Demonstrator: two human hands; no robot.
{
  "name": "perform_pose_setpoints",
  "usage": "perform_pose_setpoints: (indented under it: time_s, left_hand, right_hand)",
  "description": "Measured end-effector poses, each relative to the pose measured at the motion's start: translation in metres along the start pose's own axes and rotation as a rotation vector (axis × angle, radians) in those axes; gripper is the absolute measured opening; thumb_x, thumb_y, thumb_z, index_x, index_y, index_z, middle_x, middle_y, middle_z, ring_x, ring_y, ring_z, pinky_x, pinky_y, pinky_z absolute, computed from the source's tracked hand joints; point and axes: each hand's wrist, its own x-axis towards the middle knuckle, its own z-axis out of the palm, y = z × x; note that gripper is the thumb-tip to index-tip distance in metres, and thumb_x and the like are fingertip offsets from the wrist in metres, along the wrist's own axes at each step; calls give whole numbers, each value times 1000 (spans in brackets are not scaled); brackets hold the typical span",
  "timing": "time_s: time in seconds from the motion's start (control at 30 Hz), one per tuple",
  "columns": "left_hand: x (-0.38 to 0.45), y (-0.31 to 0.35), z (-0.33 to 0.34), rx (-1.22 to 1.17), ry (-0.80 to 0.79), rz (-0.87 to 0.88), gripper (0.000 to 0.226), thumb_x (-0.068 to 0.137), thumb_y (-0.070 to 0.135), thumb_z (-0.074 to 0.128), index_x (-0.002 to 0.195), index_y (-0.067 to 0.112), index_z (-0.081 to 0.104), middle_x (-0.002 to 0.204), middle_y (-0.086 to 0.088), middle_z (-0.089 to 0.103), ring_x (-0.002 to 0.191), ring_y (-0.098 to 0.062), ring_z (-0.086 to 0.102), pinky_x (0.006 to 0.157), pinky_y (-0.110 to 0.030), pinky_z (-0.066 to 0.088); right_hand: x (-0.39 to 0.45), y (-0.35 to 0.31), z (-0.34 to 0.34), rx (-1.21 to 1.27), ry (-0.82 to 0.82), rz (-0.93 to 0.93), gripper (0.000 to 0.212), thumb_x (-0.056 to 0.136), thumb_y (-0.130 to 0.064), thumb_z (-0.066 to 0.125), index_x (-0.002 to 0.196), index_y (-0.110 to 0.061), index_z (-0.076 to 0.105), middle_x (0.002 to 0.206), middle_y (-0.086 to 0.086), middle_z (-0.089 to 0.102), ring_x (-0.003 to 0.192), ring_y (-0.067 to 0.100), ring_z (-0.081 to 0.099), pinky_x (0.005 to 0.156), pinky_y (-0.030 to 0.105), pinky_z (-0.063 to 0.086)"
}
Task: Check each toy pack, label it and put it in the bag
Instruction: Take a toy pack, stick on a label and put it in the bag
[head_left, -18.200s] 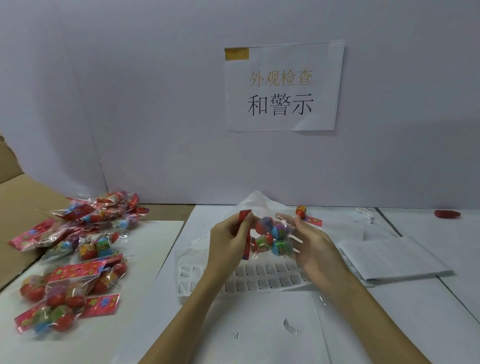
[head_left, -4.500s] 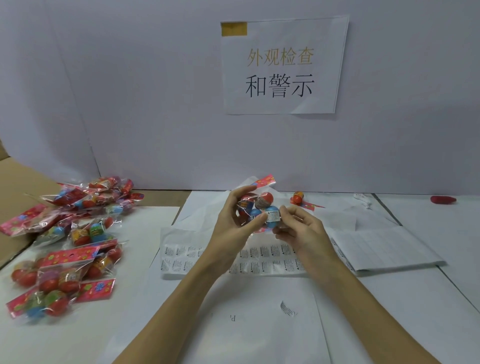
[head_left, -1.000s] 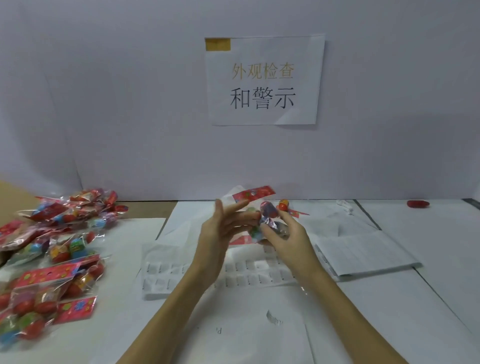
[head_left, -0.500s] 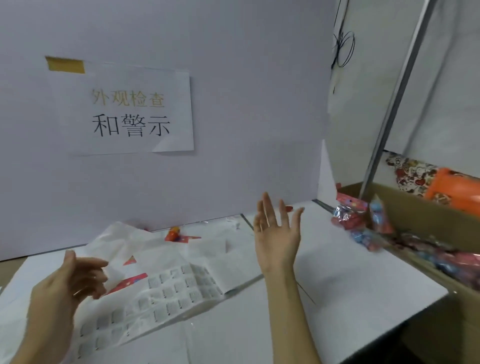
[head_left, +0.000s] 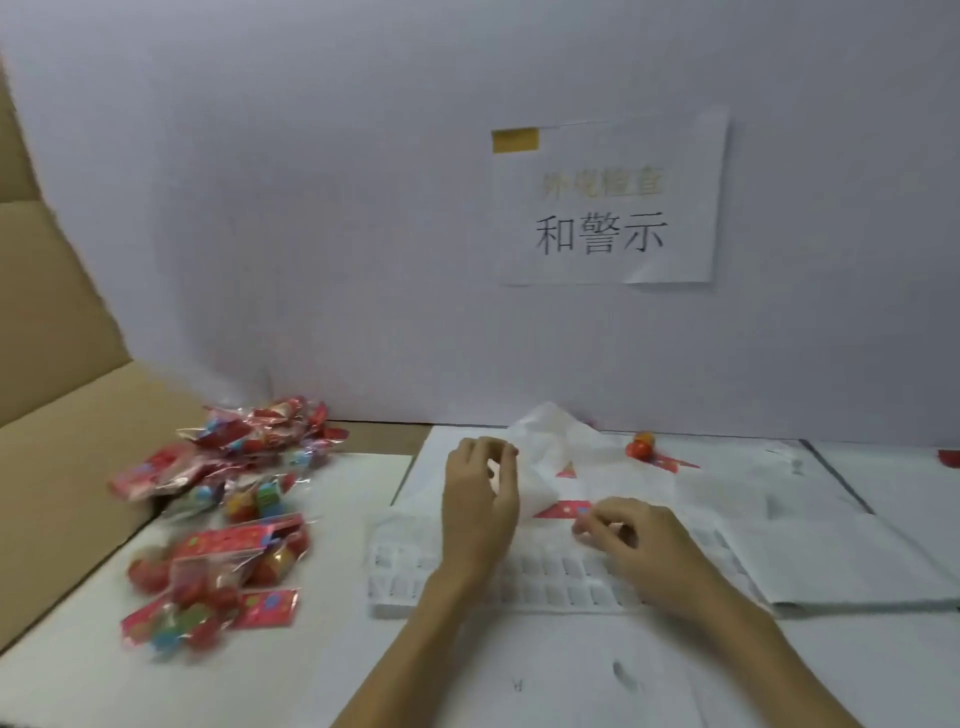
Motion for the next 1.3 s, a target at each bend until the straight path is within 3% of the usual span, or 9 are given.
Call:
perform_pose_setpoints:
  time_s: [0.17,0.3,0.4,0.57,0.73,0.93,1.03,1.17,1.3]
  left_hand:
    - [41,-43,-29,386,126,-94,19,104,22,54,116,12,64,118,-8,54,112,-24,45,99,-34,43]
    - [89,-76,-71,853,-74,-234,27,97,12,52,123,9,57,141,-22,45,131,-38,39,111,-41,36]
    - [114,-98,-101,1090,-250,-349,34,108,26,41,139,18,53,162,-31,24,151,-50,21,125,-54,17]
    - [118,-118,-110,1238,-361,-313,32,104,22,42,126,14,65,134,-14,64,124,-34,55,112,-44,37]
    - [113,-99,-98,1006,-164,-193,18,94,5,48,94,9,66,106,-10,70,105,-32,63,96,-40,41]
    - [82,-38,-62,235,164,101,16,100,23,69,108,11,77,111,2,76,93,-12,72,93,-30,56]
    - [45,-8,-37,-167,158,62,19,93,32,76,111,27,76,114,13,75,97,-1,72,89,-19,58]
    - [11,7,-14,-615,14,-162,18,89,29,81,106,23,81,112,7,78,104,-15,75,96,-36,61]
    - [9,14,-23,-629,-18,-123,28,85,32,81,111,20,81,113,9,78,111,-16,73,102,-35,57]
  right_hand:
    - [6,-3,7,-18,-9,-40,18,100,-37,64,90,-36,79,91,-28,75,87,-3,72,82,28,57]
    - [9,-1,8,-28,-2,-49,18,98,-40,65,87,-40,79,89,-30,75,84,-7,68,76,20,51]
    - [8,-1,8,-28,-4,-50,19,98,-42,64,88,-42,79,89,-35,73,88,-13,66,73,15,48]
    - [9,2,7,-18,-23,-46,20,98,-40,63,88,-42,79,90,-35,73,89,-13,67,73,9,49]
    - [9,1,7,-15,-14,-22,20,98,-36,65,85,-41,80,89,-34,74,87,-12,68,79,17,49]
    - [8,-2,7,-12,-39,24,23,100,-35,64,85,-39,80,90,-31,75,89,-11,69,78,14,47]
    - [6,-5,6,19,-48,56,21,101,-38,61,91,-39,80,93,-29,76,91,-11,70,82,16,51]
    - [8,-9,9,163,1,69,37,96,-53,54,125,-36,69,109,-21,77,102,-2,71,95,31,57]
    - [13,-12,12,362,24,139,54,93,-59,47,140,-35,55,123,-12,74,109,5,71,97,31,58]
